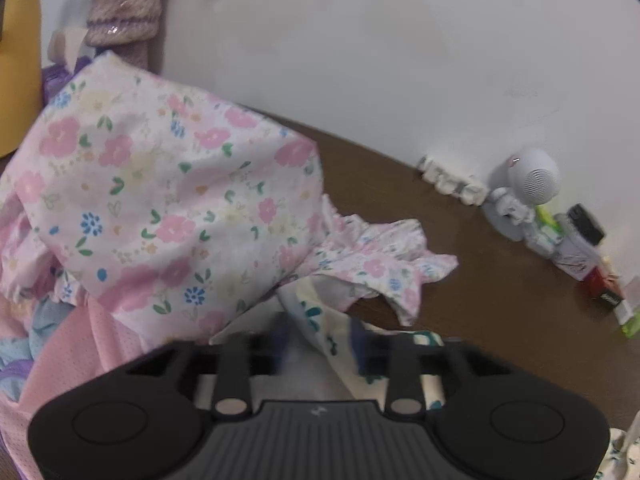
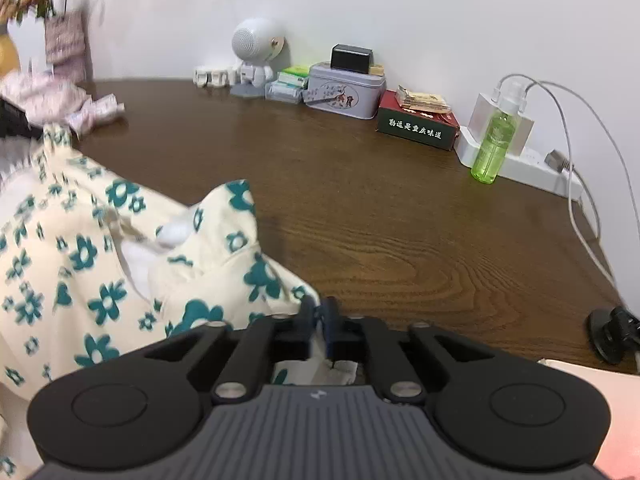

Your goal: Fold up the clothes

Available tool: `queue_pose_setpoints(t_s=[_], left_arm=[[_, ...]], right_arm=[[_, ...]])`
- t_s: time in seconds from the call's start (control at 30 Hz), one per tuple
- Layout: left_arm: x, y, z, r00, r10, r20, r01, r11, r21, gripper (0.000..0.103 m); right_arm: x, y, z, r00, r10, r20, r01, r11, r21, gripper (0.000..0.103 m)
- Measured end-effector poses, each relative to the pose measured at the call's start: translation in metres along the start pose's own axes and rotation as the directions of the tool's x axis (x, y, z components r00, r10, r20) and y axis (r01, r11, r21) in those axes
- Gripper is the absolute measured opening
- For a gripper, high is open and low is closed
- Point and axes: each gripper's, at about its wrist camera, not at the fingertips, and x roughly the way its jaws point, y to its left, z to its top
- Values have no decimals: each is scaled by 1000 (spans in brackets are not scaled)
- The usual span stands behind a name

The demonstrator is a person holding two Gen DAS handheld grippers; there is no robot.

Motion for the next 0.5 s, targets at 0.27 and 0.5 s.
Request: queue_pose_setpoints(t_s=[0.27, 0.5], left_arm=[[-41, -40, -26, 990, -141, -6, 138, 960, 244, 49], [-28, -107, -57, 964, -251, -92, 263, 826, 499, 41]], right_arm=[[-44, 30, 28, 952, 289, 101, -292, 956, 10, 36], [26, 83, 52, 895, 437, -92, -416, 890, 184, 35]])
